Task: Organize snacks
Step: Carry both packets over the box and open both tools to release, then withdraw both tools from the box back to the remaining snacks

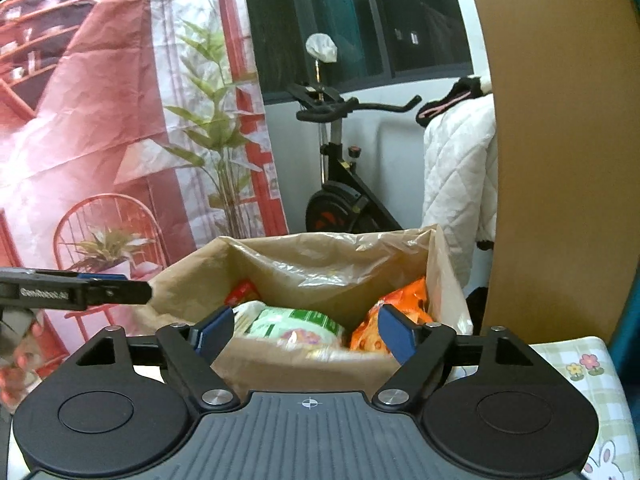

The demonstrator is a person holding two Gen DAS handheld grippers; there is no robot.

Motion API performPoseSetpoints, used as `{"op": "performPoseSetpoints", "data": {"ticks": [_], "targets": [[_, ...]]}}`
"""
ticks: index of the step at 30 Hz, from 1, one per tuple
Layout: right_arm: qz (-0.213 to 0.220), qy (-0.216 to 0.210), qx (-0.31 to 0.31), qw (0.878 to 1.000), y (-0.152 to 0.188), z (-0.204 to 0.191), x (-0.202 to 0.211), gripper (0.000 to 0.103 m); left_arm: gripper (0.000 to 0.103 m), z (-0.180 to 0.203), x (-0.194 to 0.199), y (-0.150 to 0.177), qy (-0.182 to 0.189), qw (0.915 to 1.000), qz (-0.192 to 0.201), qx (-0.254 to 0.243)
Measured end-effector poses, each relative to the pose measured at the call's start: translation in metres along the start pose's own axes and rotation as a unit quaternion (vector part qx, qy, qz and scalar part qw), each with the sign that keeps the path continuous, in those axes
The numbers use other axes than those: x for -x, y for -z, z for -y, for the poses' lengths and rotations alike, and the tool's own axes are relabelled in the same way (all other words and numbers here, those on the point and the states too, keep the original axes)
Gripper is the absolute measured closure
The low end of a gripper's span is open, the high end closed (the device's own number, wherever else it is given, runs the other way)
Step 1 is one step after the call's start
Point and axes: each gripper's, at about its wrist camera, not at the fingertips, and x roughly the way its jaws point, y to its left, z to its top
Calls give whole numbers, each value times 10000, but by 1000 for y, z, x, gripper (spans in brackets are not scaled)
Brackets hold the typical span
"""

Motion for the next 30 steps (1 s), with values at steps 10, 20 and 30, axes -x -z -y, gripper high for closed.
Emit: {"op": "performPoseSetpoints", "data": {"ticks": [10,20,30], "targets": [[-168,25,47,9998,60,-15,39,21,34,-5,44,61,-450,9983,-44,378],[-1126,74,250,9933,152,-26,39,8,34,-6,39,128,-531,9927,-519,953],[-1923,28,354,9807,212,-31,21,7,34,-11,32,164,-630,9899,-919,881]]}}
